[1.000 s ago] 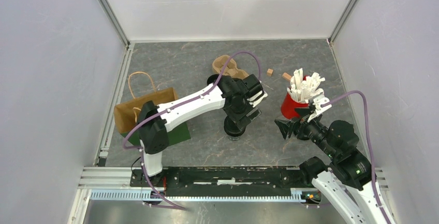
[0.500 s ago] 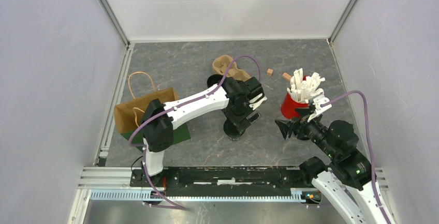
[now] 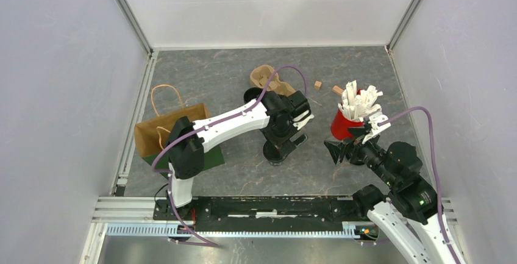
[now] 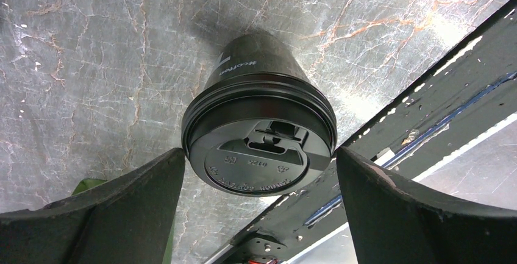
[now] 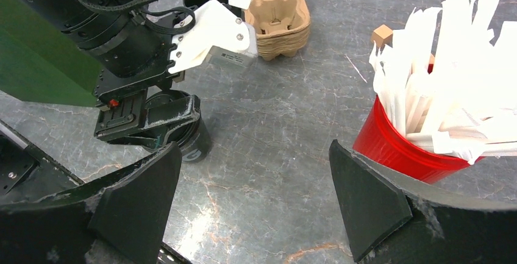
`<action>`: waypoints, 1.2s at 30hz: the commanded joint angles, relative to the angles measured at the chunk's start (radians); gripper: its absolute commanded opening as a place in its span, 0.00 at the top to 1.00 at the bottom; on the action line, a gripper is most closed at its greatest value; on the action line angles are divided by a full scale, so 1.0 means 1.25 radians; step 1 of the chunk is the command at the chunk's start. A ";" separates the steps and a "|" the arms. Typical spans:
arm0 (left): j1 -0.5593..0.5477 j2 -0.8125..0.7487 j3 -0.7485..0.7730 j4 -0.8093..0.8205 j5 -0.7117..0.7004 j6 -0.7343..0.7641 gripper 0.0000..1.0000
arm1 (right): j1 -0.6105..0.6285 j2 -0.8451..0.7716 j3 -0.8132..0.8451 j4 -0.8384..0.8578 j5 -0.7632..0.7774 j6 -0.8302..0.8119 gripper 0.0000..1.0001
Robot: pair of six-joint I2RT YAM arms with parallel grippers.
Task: Pack the takeout coffee
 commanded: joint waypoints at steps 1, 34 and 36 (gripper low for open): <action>0.002 -0.028 0.037 0.001 -0.002 0.022 0.00 | 0.003 -0.012 0.012 0.015 -0.010 0.017 0.02; 0.268 -0.411 -0.485 0.439 0.204 -0.123 0.28 | 0.025 0.341 -0.218 0.441 -0.252 0.260 0.25; 0.267 -0.402 -0.501 0.460 0.229 -0.125 0.30 | 0.040 0.375 -0.202 0.444 -0.252 0.246 0.26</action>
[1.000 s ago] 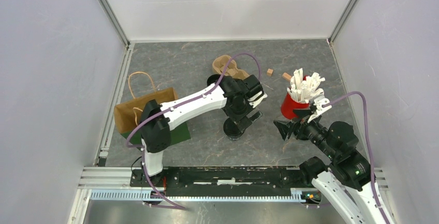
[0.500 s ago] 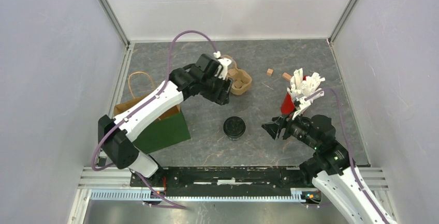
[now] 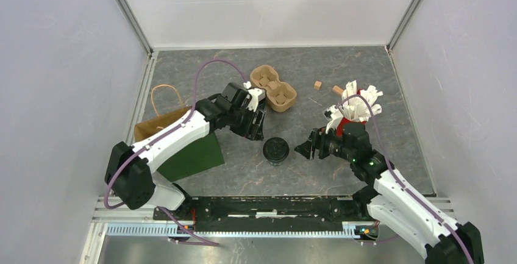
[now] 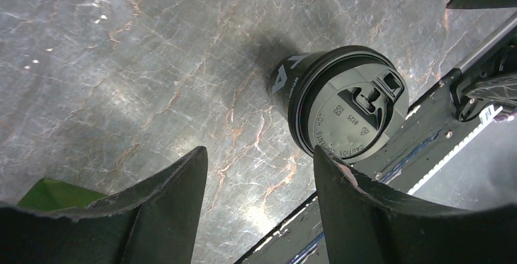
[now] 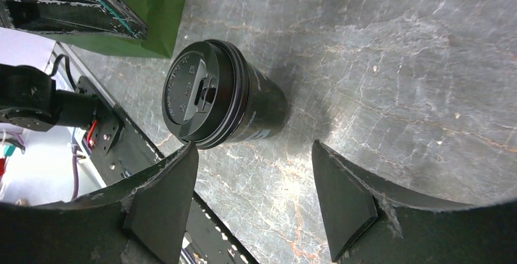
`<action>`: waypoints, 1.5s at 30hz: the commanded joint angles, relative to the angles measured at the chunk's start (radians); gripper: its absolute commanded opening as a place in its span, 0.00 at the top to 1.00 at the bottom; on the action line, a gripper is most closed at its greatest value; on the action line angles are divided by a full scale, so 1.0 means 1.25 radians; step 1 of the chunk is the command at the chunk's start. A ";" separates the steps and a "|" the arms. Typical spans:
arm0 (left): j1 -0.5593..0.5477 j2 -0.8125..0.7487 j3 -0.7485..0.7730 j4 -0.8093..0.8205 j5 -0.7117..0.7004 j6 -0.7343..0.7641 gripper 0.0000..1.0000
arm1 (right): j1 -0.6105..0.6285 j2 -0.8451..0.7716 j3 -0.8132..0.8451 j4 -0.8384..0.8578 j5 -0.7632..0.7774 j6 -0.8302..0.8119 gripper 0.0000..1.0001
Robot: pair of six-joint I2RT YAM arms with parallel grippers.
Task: Pack the takeout coffee
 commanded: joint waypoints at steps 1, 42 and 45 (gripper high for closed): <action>-0.006 0.009 -0.032 0.081 0.078 -0.006 0.31 | 0.031 0.057 0.048 0.057 -0.009 -0.030 0.26; -0.068 0.122 -0.052 0.129 0.086 -0.013 0.55 | 0.137 0.265 0.113 0.048 0.123 -0.102 0.65; -0.070 0.127 -0.052 0.129 0.083 -0.012 0.55 | 0.136 0.257 0.084 0.056 0.133 -0.100 0.67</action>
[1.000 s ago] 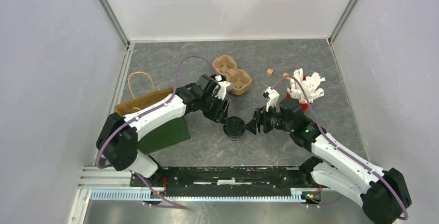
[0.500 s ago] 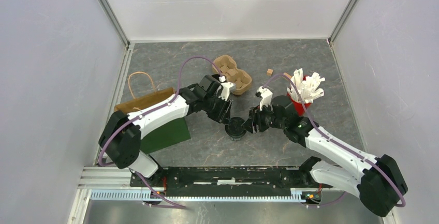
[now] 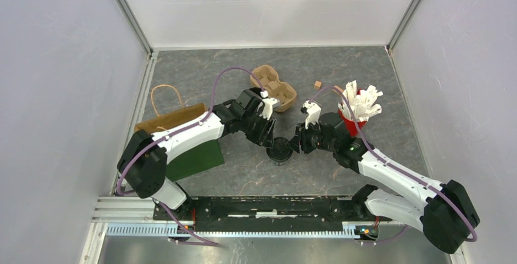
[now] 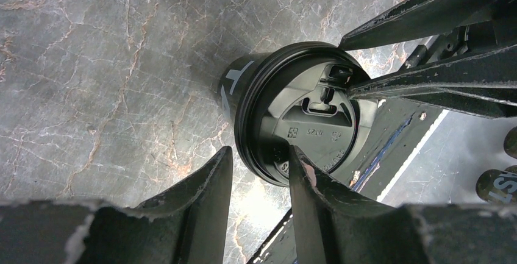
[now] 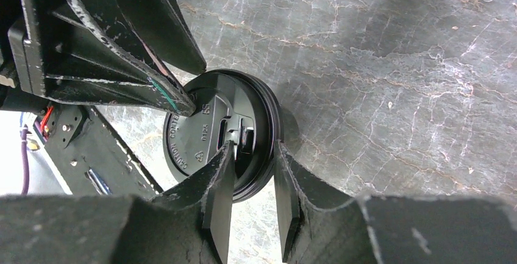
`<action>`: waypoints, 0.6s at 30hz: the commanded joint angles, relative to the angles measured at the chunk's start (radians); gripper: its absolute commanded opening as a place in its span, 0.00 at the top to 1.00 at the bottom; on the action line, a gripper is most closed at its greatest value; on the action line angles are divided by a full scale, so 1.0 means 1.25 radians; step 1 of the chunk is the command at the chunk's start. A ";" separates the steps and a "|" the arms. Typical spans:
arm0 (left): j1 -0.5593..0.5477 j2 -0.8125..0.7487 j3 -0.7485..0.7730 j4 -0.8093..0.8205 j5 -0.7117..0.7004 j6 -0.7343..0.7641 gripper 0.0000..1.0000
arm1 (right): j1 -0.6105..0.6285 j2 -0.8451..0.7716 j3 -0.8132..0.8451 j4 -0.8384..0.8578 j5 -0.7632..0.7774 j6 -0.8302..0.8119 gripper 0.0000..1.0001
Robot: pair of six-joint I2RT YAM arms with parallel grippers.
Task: Pack the takeout coffee
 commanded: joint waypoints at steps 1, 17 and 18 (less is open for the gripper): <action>-0.006 0.028 -0.009 -0.012 -0.029 -0.011 0.55 | 0.002 -0.015 -0.050 0.012 0.036 -0.007 0.67; -0.011 0.051 -0.007 -0.036 -0.062 -0.008 0.56 | 0.002 -0.046 -0.198 0.053 0.079 0.019 0.70; -0.012 0.051 -0.007 -0.037 -0.063 -0.008 0.56 | 0.002 -0.052 -0.212 0.055 0.080 0.023 0.70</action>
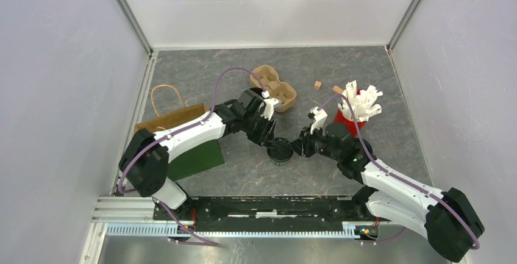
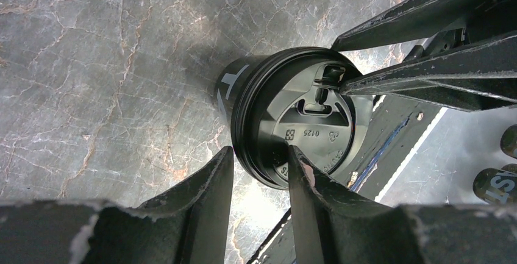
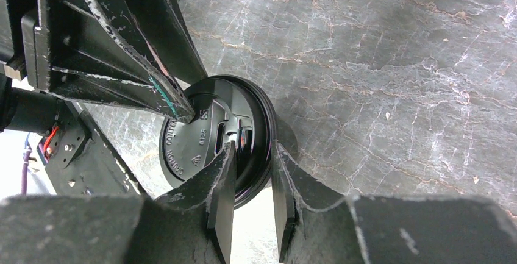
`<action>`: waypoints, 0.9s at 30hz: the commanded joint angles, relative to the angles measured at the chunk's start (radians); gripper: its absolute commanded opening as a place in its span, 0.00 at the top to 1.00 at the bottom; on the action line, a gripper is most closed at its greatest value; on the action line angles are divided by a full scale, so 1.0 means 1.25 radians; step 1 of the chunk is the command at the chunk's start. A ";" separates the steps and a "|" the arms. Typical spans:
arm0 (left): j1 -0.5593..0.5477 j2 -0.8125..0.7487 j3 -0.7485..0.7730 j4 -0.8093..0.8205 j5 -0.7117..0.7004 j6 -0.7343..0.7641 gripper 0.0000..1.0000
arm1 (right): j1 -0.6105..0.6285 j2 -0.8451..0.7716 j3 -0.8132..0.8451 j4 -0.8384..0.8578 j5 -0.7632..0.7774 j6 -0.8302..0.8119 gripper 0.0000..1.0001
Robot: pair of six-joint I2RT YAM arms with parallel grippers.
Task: Pack the takeout coffee
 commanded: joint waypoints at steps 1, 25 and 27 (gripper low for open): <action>-0.008 0.039 -0.010 -0.044 -0.071 -0.005 0.56 | 0.001 0.004 -0.090 -0.114 0.049 -0.004 0.70; -0.024 0.079 -0.004 -0.063 -0.081 -0.004 0.59 | 0.001 -0.020 0.031 -0.165 0.046 -0.028 0.54; -0.026 0.084 0.001 -0.064 -0.078 -0.005 0.59 | 0.003 -0.022 0.069 -0.183 0.048 -0.029 0.48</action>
